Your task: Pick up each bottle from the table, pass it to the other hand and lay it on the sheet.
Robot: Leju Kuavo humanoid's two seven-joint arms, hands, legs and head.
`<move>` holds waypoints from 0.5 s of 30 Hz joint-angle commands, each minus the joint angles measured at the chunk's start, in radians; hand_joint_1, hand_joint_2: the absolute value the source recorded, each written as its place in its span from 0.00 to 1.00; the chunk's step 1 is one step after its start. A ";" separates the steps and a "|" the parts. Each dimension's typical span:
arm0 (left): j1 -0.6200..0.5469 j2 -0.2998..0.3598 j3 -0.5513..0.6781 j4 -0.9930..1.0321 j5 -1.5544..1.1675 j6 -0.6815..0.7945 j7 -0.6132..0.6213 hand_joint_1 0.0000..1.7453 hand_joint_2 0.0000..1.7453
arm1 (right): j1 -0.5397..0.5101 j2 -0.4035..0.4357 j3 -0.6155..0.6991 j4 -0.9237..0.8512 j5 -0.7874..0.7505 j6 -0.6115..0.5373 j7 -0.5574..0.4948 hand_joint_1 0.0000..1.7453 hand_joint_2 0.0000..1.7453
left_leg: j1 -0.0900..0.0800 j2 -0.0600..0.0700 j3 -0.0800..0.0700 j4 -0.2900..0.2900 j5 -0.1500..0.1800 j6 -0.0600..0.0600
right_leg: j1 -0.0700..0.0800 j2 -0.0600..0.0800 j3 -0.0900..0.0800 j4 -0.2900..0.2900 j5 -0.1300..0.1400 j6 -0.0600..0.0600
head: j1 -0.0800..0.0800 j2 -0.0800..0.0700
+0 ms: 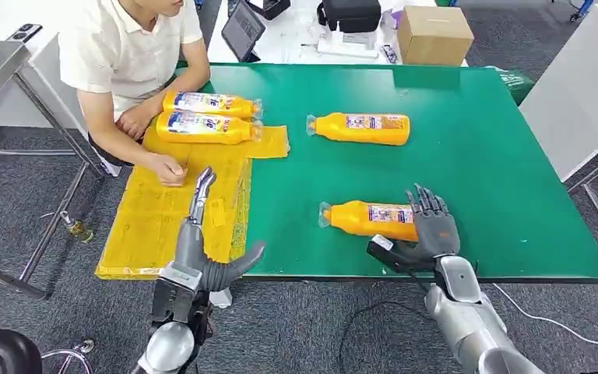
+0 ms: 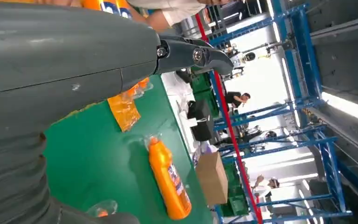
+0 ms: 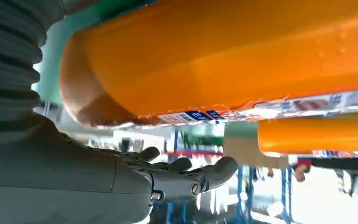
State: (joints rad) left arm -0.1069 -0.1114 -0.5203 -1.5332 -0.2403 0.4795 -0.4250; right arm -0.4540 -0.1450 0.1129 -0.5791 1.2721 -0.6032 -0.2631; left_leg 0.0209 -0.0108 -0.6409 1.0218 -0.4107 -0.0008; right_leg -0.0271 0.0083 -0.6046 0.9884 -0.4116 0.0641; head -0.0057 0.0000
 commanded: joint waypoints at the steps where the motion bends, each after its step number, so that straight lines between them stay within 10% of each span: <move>1: -0.032 0.034 -0.034 0.034 0.023 -0.038 0.030 0.00 1.00 | -0.068 -0.046 0.066 0.133 -0.120 0.247 -0.013 0.00 1.00 | 0.000 0.000 0.004 -0.001 0.000 0.001 | 0.000 -0.001 0.004 -0.001 0.000 -0.002 | 0.000 0.000; 6: -0.036 0.035 -0.037 0.036 0.034 -0.051 0.037 0.00 1.00 | -0.077 -0.048 0.072 0.147 -0.143 0.303 -0.013 0.07 1.00 | 0.001 0.000 0.009 -0.001 0.000 0.001 | 0.002 -0.002 0.008 -0.003 0.000 -0.003 | 0.000 0.000; 8: -0.040 0.035 -0.042 0.041 0.066 -0.088 0.060 0.00 1.00 | -0.084 -0.059 0.095 0.161 -0.161 0.391 0.012 0.85 1.00 | 0.001 0.000 0.010 -0.001 0.000 0.001 | 0.001 -0.002 0.010 -0.002 0.000 -0.003 | 0.000 0.000; 9: -0.042 0.037 -0.046 0.043 0.080 -0.105 0.068 0.00 1.00 | -0.085 -0.065 0.107 0.163 -0.169 0.415 0.013 0.97 1.00 | 0.000 0.000 0.010 -0.001 0.000 0.001 | 0.001 -0.001 0.010 -0.002 0.000 -0.003 | 0.000 0.000; 15: -0.044 0.035 -0.050 0.048 0.123 -0.146 0.093 0.00 1.00 | -0.090 -0.079 0.140 0.167 -0.192 0.487 0.025 1.00 1.00 | 0.001 -0.001 0.015 -0.002 0.000 0.001 | 0.002 -0.003 0.014 -0.004 0.001 -0.004 | 0.000 0.000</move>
State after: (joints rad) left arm -0.1110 -0.1057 -0.5390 -1.5332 -0.1480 0.3608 -0.3525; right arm -0.5592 -0.2049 0.1686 -0.5222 1.0918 -0.1926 -0.2487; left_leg 0.0208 -0.0087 -0.6275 1.0217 -0.4113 -0.0005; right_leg -0.0270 0.0092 -0.5954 0.9871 -0.4110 0.0633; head -0.0053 0.0000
